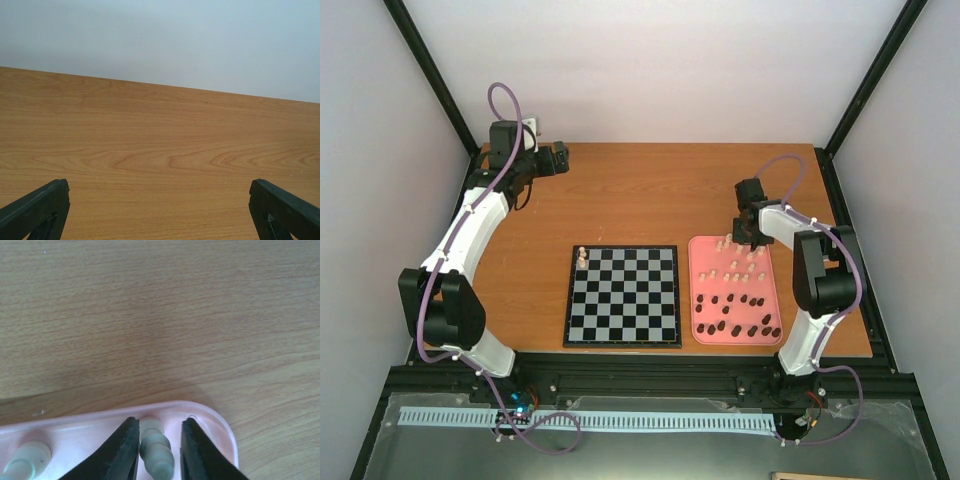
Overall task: Set up the chess pieces on the board
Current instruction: Pick up the chess piece from the storage box, then place the chess piece on the chessboard.
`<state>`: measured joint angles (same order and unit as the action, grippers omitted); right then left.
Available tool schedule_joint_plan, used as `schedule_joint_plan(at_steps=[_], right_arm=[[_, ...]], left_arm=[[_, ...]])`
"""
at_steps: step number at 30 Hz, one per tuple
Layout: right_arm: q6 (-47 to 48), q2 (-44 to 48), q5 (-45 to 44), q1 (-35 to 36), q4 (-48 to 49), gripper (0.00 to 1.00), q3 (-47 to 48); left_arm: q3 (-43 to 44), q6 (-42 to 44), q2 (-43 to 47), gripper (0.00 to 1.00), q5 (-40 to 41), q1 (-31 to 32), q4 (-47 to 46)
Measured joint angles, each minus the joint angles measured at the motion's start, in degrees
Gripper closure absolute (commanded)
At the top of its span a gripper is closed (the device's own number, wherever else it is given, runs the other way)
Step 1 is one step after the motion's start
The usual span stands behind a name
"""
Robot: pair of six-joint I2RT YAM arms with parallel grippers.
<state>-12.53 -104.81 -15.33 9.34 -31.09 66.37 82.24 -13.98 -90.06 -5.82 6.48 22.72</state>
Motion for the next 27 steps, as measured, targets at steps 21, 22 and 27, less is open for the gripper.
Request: schedule_joint_plan(at_steps=[21,22,27], right_arm=[[0.04,2.51,0.92,-0.07,-0.15,0.97,1.53],[0.04,3.5,0.92,-0.07,0.04,0.97,1.53],[0.24,7.61,1.95,0.07,1.49,0.97,1.57]], left_arm=[[0.0,0.0,-0.37,0.0,0.0,0.0,-0.02],[0.0,0.0,-0.37,0.0,0.0,0.0,-0.02],[0.0,-0.02,-0.37,0.0,-0.02,0.0,-0.02]])
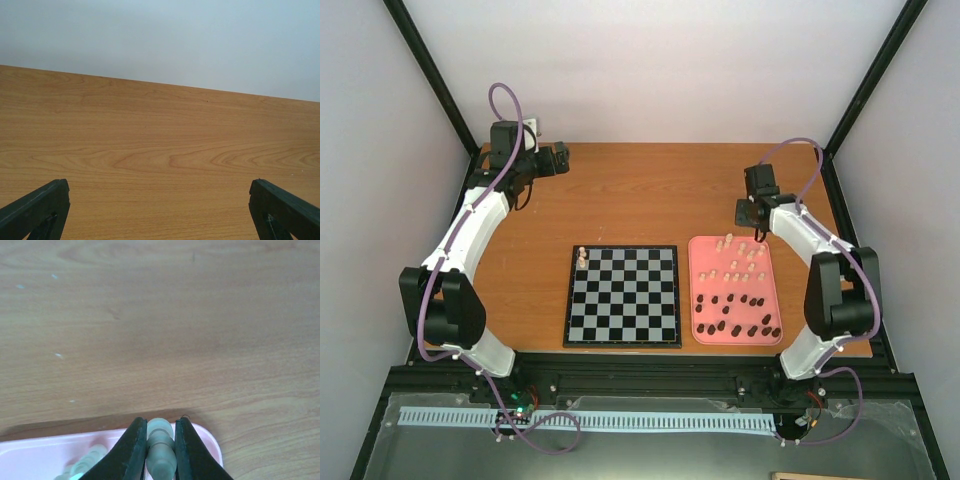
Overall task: Set up the chess pieces on the board
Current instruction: Place the chess piece on the chessboard.
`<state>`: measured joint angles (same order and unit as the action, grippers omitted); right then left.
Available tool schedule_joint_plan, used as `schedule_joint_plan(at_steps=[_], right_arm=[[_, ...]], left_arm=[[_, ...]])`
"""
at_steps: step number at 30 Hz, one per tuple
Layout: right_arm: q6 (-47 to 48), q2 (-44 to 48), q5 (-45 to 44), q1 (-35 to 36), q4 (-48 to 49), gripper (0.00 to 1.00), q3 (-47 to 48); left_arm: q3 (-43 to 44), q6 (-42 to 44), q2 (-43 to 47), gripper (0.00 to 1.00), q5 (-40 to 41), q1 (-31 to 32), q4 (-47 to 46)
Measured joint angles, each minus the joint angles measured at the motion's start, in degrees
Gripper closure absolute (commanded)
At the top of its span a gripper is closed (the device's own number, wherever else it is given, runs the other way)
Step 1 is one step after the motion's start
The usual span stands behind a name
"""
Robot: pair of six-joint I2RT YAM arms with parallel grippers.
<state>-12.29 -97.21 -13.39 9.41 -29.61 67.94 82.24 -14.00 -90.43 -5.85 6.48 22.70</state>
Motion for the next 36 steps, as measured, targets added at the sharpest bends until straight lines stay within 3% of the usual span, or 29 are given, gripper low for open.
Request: schedule_joint_plan(at_steps=[6,14,24,29,36], right_arm=[[1.05,7.1,4.48,4.46,1.4,0.97,0.0],[2.54,7.82,10.58,25.05,1.36,0.97,8.24],[4.9,-13.51,14.64,41.57,-2.08,0.97,26.14],[6.14,-22.21,16.13,45.48,-6.16,0.97,34.01],[7.15,-25.33,17.88,47.28,-9.77,0.96,37.35]], left_arm=[[0.0,0.0,0.0,0.0,-0.24,0.0,0.0],[0.0,0.0,0.0,0.0,-0.37,0.0,0.02],[0.0,0.02,0.07,0.0,-0.28,0.0,0.04],[0.0,0.02,0.28,0.0,-0.07,0.0,0.04],[0.0,0.04,0.37,0.0,0.26,0.0,0.09]])
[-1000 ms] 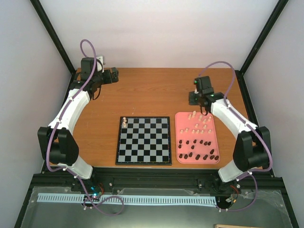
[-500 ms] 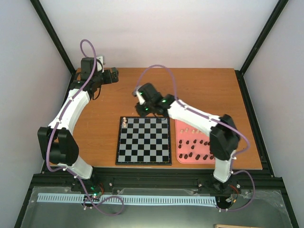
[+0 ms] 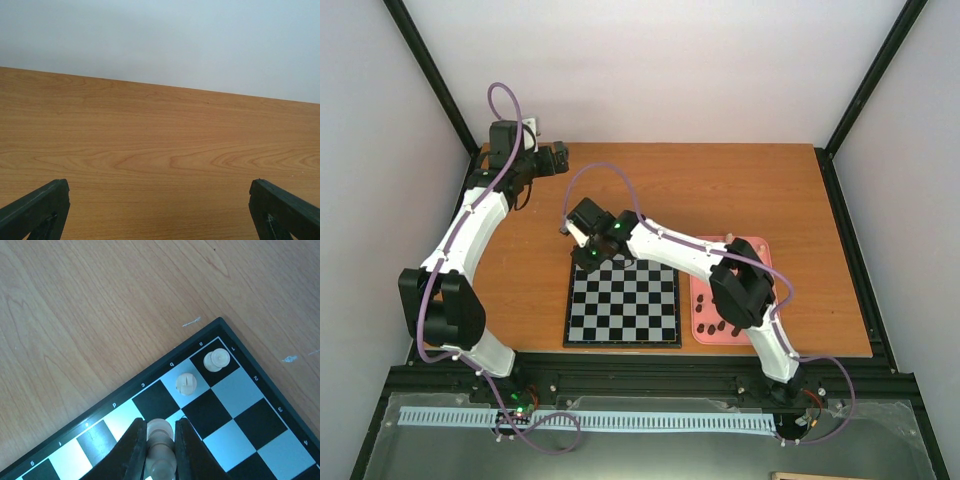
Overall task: Set up the chess pieces on the board
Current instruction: Place the chess piece on the chessboard.
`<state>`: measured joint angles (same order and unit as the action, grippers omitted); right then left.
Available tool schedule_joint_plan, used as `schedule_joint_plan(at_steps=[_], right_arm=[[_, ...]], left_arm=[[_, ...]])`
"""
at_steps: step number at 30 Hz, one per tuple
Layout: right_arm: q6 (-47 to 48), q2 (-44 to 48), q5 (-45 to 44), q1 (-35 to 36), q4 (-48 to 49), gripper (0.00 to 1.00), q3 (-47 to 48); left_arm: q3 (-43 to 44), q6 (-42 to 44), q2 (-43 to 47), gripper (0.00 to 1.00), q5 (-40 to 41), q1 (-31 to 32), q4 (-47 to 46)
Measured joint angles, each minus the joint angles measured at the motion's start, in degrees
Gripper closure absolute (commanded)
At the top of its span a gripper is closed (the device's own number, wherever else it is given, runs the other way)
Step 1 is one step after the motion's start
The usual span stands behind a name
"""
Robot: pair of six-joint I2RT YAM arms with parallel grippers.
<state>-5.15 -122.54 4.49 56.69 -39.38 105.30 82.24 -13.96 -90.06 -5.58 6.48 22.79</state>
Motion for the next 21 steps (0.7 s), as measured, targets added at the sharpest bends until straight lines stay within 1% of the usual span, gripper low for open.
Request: schedule_joint_plan(at_steps=[12,21], right_arm=[[0.72,-9.01,0.72,0.35,-2.23,0.96,7.02],[1.27,-10.23,0.96,0.52,-3.58,0.96,8.15]], left_arm=[[0.0,0.0,0.92,0.0,0.07,0.0,-0.02],[0.0,0.0,0.92,0.0,0.07,0.0,-0.04]])
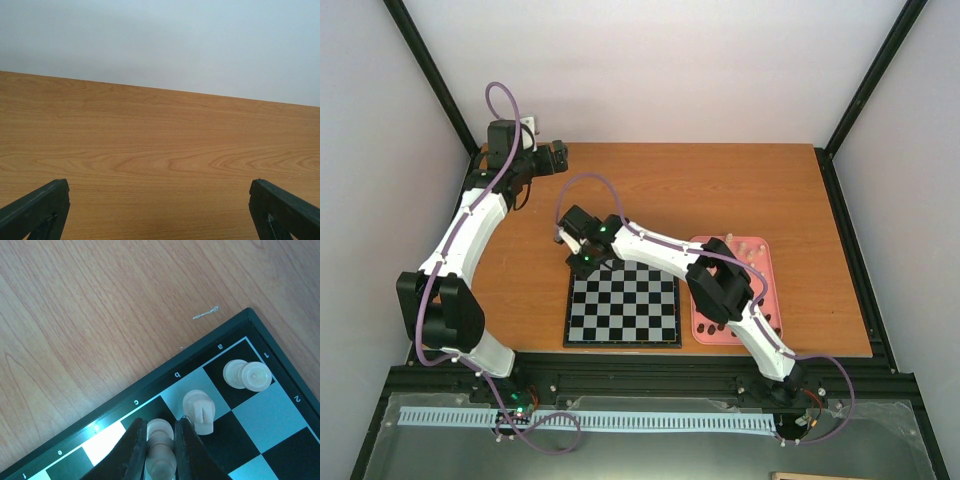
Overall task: Set up the chess pieces on the board
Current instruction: Place the chess piece on the chessboard.
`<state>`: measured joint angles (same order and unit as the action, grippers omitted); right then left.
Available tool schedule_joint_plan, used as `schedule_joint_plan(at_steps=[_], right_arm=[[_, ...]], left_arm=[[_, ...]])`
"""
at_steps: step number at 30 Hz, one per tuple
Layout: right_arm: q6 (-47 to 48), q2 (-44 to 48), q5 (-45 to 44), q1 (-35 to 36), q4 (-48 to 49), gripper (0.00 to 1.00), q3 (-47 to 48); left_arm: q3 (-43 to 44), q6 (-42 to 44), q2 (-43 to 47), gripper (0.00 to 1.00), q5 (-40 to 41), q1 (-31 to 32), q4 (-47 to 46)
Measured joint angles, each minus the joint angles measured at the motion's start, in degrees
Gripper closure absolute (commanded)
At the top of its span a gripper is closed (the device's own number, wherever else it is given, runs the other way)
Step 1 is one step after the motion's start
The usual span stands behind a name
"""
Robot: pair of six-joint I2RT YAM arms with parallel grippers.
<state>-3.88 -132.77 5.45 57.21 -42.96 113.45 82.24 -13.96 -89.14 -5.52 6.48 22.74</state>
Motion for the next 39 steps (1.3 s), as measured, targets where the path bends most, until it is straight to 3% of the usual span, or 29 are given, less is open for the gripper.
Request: schedule_joint_plan(at_steps=[39], right_arm=[[0.28,-2.34,0.76,0.24,-1.88,0.94,2.75]], left_arm=[[0.0,0.0,0.0,0.0,0.0,0.0,0.02]])
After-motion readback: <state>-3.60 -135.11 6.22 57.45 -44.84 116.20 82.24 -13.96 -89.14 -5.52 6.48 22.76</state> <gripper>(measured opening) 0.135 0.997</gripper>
